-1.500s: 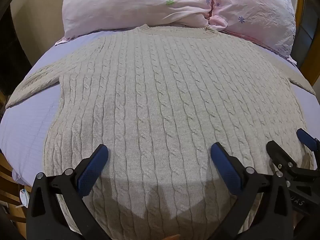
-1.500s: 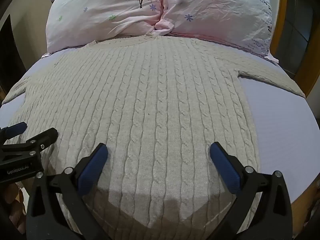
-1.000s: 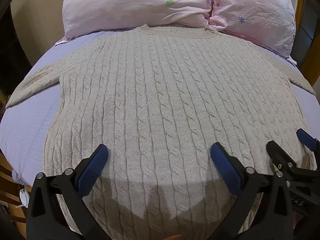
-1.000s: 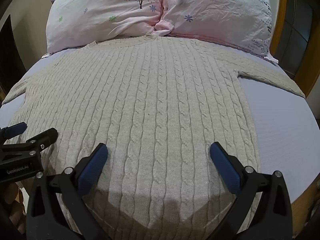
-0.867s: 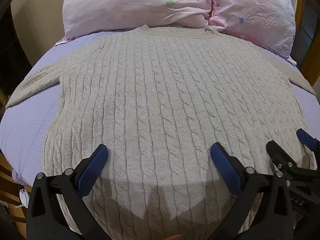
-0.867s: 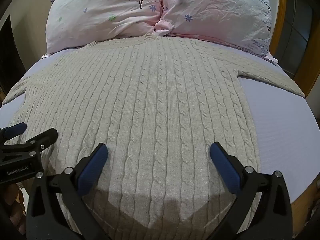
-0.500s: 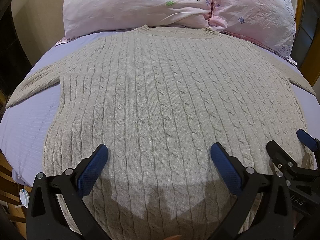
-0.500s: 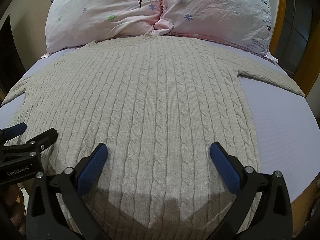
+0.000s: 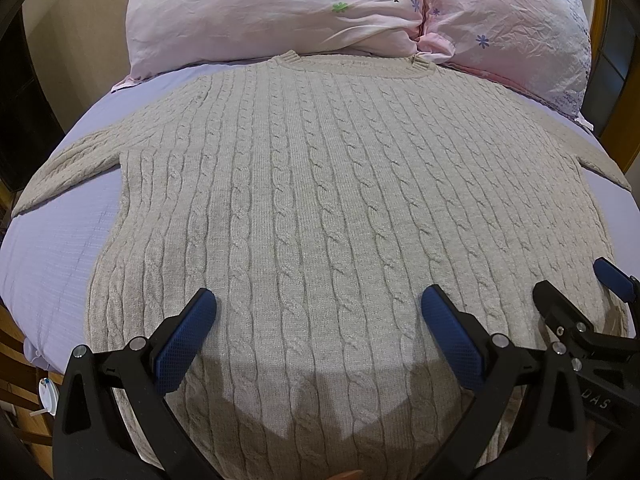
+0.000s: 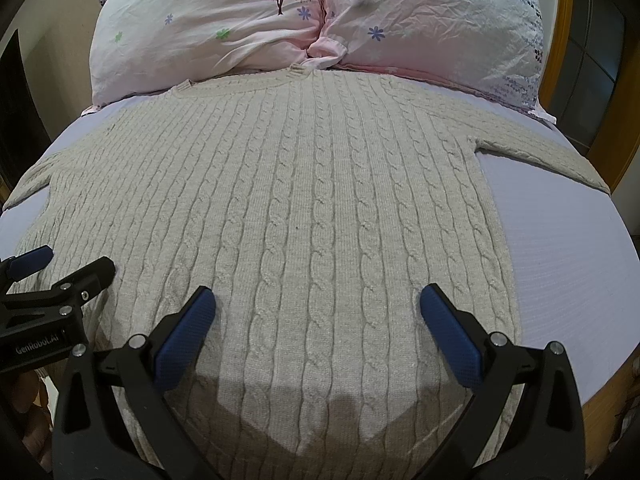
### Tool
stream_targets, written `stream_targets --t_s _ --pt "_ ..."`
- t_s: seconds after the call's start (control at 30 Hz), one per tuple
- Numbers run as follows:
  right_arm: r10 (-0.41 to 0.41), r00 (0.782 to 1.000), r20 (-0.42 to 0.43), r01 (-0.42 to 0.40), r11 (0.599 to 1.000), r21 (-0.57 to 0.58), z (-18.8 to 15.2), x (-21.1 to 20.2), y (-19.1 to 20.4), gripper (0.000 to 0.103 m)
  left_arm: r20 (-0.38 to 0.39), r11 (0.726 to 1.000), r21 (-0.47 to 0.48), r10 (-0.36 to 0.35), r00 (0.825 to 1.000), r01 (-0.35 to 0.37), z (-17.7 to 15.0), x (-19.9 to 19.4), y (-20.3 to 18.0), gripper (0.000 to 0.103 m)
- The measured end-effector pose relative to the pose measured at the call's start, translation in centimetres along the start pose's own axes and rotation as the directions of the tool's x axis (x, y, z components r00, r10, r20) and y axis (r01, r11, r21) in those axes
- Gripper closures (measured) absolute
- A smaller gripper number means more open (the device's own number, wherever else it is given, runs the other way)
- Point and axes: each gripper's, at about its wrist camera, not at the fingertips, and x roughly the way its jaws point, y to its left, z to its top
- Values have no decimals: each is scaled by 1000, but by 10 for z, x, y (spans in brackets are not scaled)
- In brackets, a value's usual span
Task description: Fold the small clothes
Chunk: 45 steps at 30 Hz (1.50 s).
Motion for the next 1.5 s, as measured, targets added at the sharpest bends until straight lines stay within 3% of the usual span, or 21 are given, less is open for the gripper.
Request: stream_targets --t_s 1.5 --pt "8 1000 -30 -9 1000 -14 -2 3 0 2 -33 1000 19 -11 999 12 2 -1 2 1"
